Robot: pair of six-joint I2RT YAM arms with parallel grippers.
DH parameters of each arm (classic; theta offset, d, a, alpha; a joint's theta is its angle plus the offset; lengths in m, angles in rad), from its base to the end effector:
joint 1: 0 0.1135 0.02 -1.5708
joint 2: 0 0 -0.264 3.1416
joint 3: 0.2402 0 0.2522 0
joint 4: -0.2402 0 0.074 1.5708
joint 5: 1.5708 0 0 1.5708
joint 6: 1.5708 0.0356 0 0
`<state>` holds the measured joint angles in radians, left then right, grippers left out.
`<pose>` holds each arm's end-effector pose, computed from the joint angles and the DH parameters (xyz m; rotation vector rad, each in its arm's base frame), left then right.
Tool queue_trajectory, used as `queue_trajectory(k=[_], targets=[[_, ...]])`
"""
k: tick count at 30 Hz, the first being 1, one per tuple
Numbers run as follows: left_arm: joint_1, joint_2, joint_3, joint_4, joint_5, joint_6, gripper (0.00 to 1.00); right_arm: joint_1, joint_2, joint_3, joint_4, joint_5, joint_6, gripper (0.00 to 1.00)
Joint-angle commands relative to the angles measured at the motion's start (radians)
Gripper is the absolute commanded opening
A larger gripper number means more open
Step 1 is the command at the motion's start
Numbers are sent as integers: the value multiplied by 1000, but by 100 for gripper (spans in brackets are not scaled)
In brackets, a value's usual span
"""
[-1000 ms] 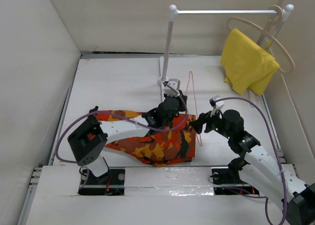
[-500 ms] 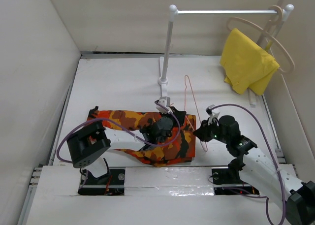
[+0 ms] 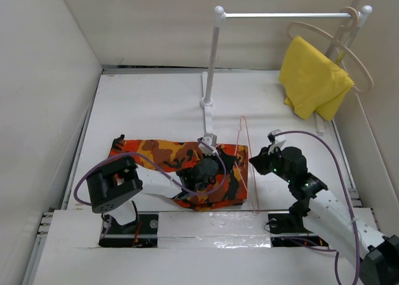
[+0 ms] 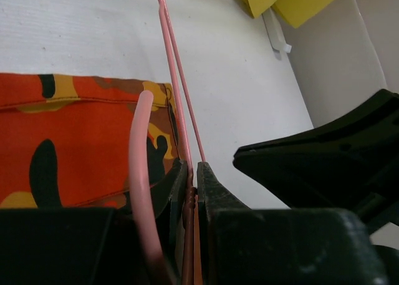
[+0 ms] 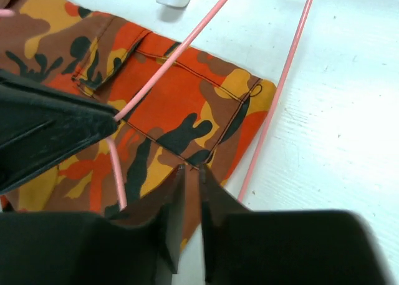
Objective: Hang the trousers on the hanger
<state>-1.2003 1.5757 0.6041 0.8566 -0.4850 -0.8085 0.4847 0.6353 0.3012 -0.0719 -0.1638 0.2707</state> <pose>0.1291 -0.2865 0.1969 -0.0378 1.7961 -1.0864 0.1378 0.0792 0.2034 -0.3254 2.0035 0.6469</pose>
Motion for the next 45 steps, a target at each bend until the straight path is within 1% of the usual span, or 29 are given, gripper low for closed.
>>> queue_trajectory(k=[1,2,3,4,5,6,8,9,11,12,14,17,20,21,22,23,25,29,30,32,34,35,36,38,39,42,44,45], targets=[[-30,-2,-30,27,-9,-32,0,-5,59,-49,145,23,28,12],[-30,3,-38,32,0,-35,0,-5,85,-62,161,27,35,9],[-30,10,-40,27,6,-37,0,-5,140,-66,191,24,36,9],[-30,15,-41,24,6,-40,0,-5,167,-68,205,6,36,10],[-30,17,-53,27,6,-50,0,-5,191,-66,210,1,33,14],[-30,20,-59,42,19,-55,0,-5,213,-65,213,4,33,29],[-30,27,-66,45,32,-57,0,-5,253,-76,230,7,53,45],[-39,30,-67,39,36,-55,0,5,262,-98,265,6,62,56],[-39,29,-82,44,36,-54,0,14,276,-109,287,-11,76,63],[-39,29,-92,54,39,-60,0,28,279,-111,285,-2,82,66],[-39,23,-105,59,45,-61,0,43,280,-119,291,13,105,66],[-39,17,-125,59,31,-57,0,63,300,-143,334,-8,133,66],[-39,17,-130,67,26,-49,0,84,322,-163,369,-17,157,59],[-39,18,-130,65,26,-41,0,100,329,-171,397,-19,166,45],[-39,23,-130,65,22,-35,0,100,334,-175,409,-16,171,41],[-39,29,-130,67,20,-37,0,115,342,-177,412,-7,174,39],[-39,41,-130,82,28,-35,0,115,369,-163,400,18,168,27],[-39,50,-122,78,33,-20,0,124,391,-145,409,17,168,3],[-39,49,-128,87,28,-20,0,124,385,-139,396,20,165,0],[-39,34,-135,84,25,-17,0,124,324,-116,361,39,160,0],[-39,8,-135,42,4,14,0,124,261,-68,266,81,150,0],[-39,-3,-138,30,-10,23,0,124,200,-50,233,99,145,0],[-39,-14,-154,19,-23,28,0,124,173,-33,177,115,103,0],[-39,-49,-171,13,-46,61,0,92,132,28,101,148,68,0],[-39,-62,-176,-22,-64,75,0,54,112,47,27,152,38,0],[-39,-114,-190,-106,-114,106,0,-12,83,79,-43,145,-17,0],[-39,-155,-205,-149,-142,106,0,-83,55,90,-75,148,-39,0],[-39,-170,-222,-192,-151,104,0,-106,37,87,-65,135,-42,0]])
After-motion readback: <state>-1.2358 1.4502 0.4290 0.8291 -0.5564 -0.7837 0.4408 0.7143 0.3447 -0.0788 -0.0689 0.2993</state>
